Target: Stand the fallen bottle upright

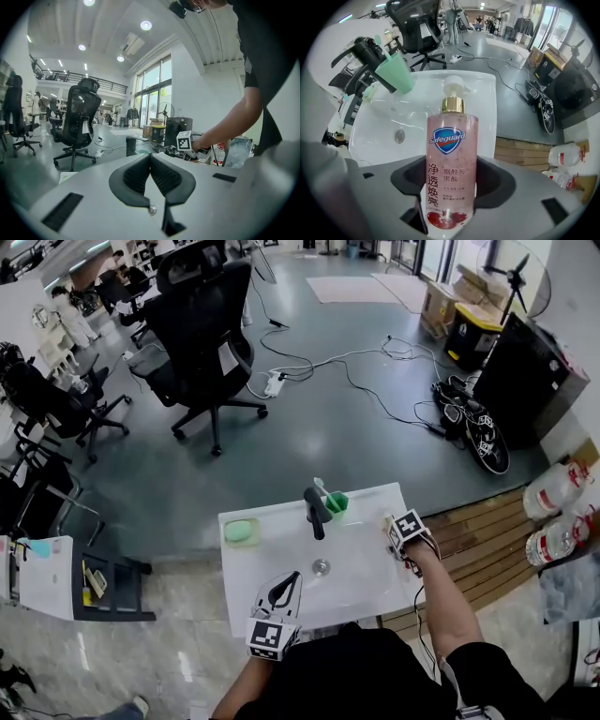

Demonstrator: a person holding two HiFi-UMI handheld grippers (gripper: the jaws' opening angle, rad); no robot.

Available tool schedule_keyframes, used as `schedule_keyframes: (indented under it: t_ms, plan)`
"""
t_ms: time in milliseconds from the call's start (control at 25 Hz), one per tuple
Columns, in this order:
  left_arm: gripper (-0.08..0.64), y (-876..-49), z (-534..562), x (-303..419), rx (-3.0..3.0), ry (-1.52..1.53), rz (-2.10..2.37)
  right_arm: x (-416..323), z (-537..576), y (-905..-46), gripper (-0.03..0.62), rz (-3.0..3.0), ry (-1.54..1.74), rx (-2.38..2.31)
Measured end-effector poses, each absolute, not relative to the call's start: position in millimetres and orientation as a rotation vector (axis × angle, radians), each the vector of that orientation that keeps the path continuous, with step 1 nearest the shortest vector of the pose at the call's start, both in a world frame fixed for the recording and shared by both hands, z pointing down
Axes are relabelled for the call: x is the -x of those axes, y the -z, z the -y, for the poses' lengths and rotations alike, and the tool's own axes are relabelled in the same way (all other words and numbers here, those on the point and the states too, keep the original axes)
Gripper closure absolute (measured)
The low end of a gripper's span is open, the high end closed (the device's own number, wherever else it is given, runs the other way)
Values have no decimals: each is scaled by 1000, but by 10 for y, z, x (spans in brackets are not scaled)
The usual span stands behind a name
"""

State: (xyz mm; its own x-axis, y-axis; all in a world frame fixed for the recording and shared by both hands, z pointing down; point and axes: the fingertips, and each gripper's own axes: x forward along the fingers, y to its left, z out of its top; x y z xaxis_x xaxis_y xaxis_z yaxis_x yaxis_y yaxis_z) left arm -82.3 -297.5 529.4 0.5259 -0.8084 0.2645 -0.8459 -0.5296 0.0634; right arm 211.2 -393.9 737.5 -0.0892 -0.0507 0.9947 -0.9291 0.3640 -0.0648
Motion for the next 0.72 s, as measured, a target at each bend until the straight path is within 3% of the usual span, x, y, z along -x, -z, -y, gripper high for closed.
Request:
schedule_keyframes:
  t_ms: [360, 720]
  plan:
    - [543, -5400, 2975, 859, -2551, -321, 1409, -2177, 3986, -6940, 291, 1687, -817, -1124]
    - [543, -5395, 3126, 790, -2552, -343, 1411, -2012, 4081, -5656, 291, 2163, -393, -1455]
